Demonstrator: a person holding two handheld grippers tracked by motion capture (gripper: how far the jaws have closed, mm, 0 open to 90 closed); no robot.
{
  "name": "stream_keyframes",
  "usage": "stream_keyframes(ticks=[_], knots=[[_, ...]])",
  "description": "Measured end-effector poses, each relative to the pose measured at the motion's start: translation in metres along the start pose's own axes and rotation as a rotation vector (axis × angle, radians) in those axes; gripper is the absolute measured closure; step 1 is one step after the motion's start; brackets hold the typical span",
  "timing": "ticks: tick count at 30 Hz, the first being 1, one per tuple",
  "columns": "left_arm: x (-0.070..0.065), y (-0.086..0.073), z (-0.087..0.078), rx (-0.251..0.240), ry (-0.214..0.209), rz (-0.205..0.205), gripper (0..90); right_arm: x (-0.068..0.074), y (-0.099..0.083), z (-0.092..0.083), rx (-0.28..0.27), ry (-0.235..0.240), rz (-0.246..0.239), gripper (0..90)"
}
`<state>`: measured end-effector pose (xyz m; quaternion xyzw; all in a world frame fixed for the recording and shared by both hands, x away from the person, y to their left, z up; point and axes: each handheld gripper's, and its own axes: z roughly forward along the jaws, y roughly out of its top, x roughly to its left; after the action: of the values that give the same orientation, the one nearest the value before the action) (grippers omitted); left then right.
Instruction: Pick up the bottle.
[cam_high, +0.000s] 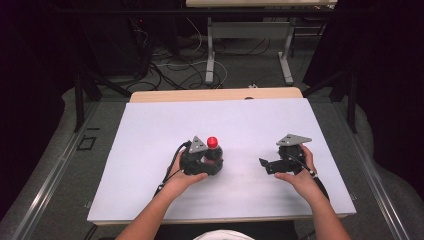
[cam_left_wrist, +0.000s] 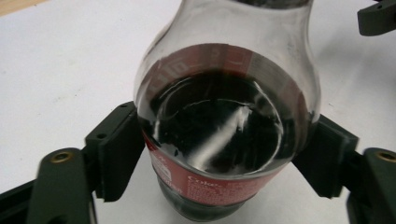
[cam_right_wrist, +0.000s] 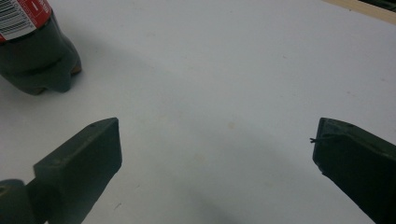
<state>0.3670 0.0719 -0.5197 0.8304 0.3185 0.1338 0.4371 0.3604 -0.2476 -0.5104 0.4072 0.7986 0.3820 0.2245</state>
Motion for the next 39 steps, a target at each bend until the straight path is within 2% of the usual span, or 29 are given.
stream_keyframes(ticks=[1, 9, 12, 14, 16, 23, 28, 30, 34, 39], knots=[[-0.001, -0.001, 0.000, -0.015, 0.010, 0.002, 27.2, 0.000, 0.000, 0.000, 0.001, 0.000, -0.001, 0.9], [0.000, -0.003, -0.001, -0.021, 0.004, 0.021, 28.2, 0.000, 0.000, 0.000, 0.001, -0.006, -0.002, 1.4], [0.000, -0.004, 0.000, -0.033, 0.006, 0.009, 28.3, 0.001, 0.000, 0.001, 0.001, 0.002, -0.003, 1.5], [0.000, -0.004, -0.002, -0.019, 0.006, 0.000, 28.3, 0.001, -0.001, 0.001, 0.004, -0.001, -0.008, 1.5], [0.001, -0.004, -0.001, -0.039, 0.011, -0.014, 28.4, 0.002, -0.001, 0.002, 0.006, -0.002, -0.002, 1.5], [-0.003, -0.004, -0.002, -0.062, 0.030, 0.006, 29.2, 0.003, 0.000, 0.003, -0.002, 0.005, -0.003, 2.2], [-0.004, -0.003, -0.003, -0.059, 0.031, 0.008, 29.5, 0.006, 0.000, 0.004, -0.009, 0.007, -0.007, 2.3], [-0.003, -0.001, -0.005, -0.039, 0.029, 0.003, 29.5, 0.006, 0.000, 0.005, -0.009, 0.013, -0.007, 2.3], [-0.002, 0.003, -0.011, -0.060, 0.034, 0.001, 29.5, 0.008, 0.000, 0.005, -0.011, 0.016, -0.005, 2.3], [-0.002, 0.008, -0.019, -0.049, 0.033, -0.008, 29.4, 0.011, 0.003, 0.003, -0.024, 0.024, -0.012, 2.4]])
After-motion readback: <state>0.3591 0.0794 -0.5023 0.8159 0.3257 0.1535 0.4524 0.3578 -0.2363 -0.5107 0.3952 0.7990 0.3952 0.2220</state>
